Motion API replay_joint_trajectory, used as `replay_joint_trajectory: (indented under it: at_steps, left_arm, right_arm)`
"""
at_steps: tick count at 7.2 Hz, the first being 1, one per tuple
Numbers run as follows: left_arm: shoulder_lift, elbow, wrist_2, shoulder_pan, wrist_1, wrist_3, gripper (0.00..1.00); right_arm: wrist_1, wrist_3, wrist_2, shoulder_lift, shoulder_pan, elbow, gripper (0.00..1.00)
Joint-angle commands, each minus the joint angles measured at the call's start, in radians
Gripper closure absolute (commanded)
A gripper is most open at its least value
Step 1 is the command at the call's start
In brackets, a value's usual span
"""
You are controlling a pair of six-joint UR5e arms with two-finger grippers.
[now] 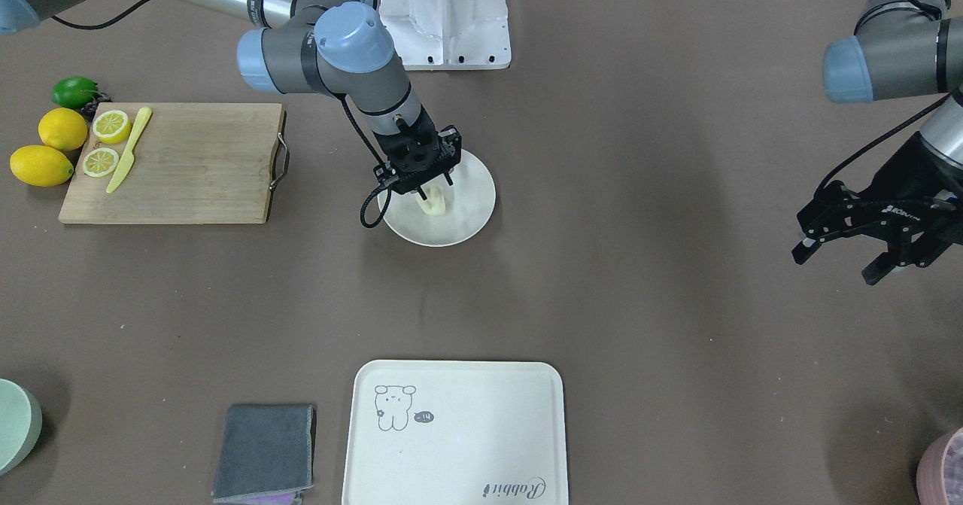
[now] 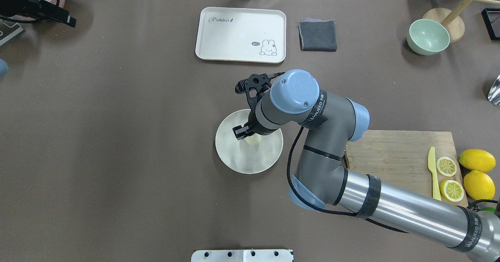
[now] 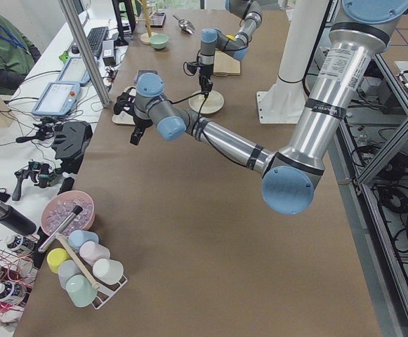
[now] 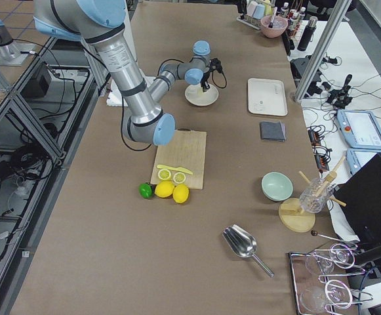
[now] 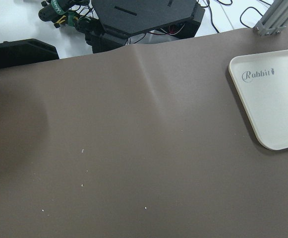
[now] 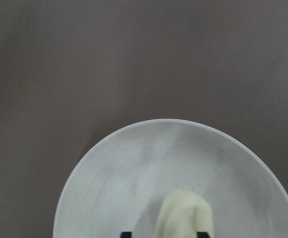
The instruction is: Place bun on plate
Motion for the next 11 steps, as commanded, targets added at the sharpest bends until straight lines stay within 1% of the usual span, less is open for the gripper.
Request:
replay_joint_trajectory:
  at_steps: [1, 3, 5, 6, 7, 9, 10, 11]
  left_arm:
    - [0.001, 0.009, 0.000, 0.001, 0.000, 0.000, 0.03]
    - [0.002, 0.021, 0.000, 0.001, 0.001, 0.007, 0.03]
    - [-0.001, 0.028, 0.000, -0.010, 0.001, -0.003, 0.02]
    - [-0.005, 0.028, 0.002, -0.019, 0.003, -0.005, 0.02]
    - [-0.005, 0.031, 0.002, -0.047, 0.009, -0.003, 0.02]
    - [-0.011, 0.073, 0.003, -0.081, 0.015, 0.012, 0.02]
    - [-0.037, 0.106, 0.002, -0.101, 0.022, 0.009, 0.02]
    - [-0.042, 0.127, -0.009, -0.145, 0.026, 0.007, 0.02]
  right_arm:
    - [0.003, 0.000, 0.000, 0.017, 0.012, 0.004, 0.00]
    - [-0.003, 0.001, 0.015, 0.031, 0.053, 0.020, 0.00]
    - [-0.004, -0.020, 0.112, 0.005, 0.166, 0.020, 0.00]
    - [-0.007, -0.069, 0.153, -0.013, 0.232, 0.013, 0.00]
    - [-0.016, -0.121, 0.220, -0.038, 0.311, 0.011, 0.00]
    - [-0.017, -0.182, 0.340, -0.108, 0.471, 0.011, 0.00]
    - [-0.019, -0.283, 0.363, -0.148, 0.531, 0.007, 0.00]
    - [-0.039, -0.368, 0.400, -0.180, 0.588, -0.006, 0.00]
